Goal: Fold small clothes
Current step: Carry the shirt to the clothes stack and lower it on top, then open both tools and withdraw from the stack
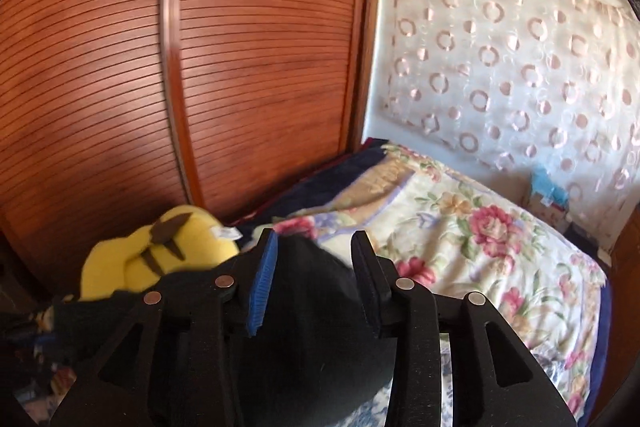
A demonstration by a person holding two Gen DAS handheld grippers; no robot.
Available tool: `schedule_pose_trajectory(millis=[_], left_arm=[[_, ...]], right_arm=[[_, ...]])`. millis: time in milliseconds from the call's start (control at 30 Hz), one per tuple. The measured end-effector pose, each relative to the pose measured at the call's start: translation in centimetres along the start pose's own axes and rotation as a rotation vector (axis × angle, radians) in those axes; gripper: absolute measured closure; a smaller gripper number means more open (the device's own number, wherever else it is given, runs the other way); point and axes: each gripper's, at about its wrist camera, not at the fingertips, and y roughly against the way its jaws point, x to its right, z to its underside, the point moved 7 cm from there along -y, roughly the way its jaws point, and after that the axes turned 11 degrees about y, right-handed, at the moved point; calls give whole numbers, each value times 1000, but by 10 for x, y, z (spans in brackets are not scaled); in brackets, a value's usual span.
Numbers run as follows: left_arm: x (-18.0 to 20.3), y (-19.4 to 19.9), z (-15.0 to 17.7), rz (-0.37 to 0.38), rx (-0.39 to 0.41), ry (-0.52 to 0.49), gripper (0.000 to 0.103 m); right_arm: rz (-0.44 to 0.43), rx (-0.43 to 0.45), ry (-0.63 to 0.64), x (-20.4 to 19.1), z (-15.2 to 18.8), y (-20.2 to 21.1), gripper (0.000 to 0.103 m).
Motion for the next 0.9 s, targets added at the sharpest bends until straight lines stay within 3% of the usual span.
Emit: schedule_pose_trajectory(millis=[133,267,367,633,733,900], left_arm=[[-2,8,-2,-24,14,-31,74],[7,15,-2,-1,-9,-88,44],[14,22,-2,-16,3,-128,42],[33,43,3,0,19,-163,34],[44,54,7,28,20,-184,34],[66,70,18,45,27,-222,34]], right_arm=[[-38,-36,6,-17,26,-2,64],[-28,-86,-8,-20,47,-24,62],[-9,-143,-60,-16,57,-36,62],[14,-75,-117,-19,56,8,60],[30,-43,-126,-24,64,40,56],[104,-3,-177,-29,92,105,38]])
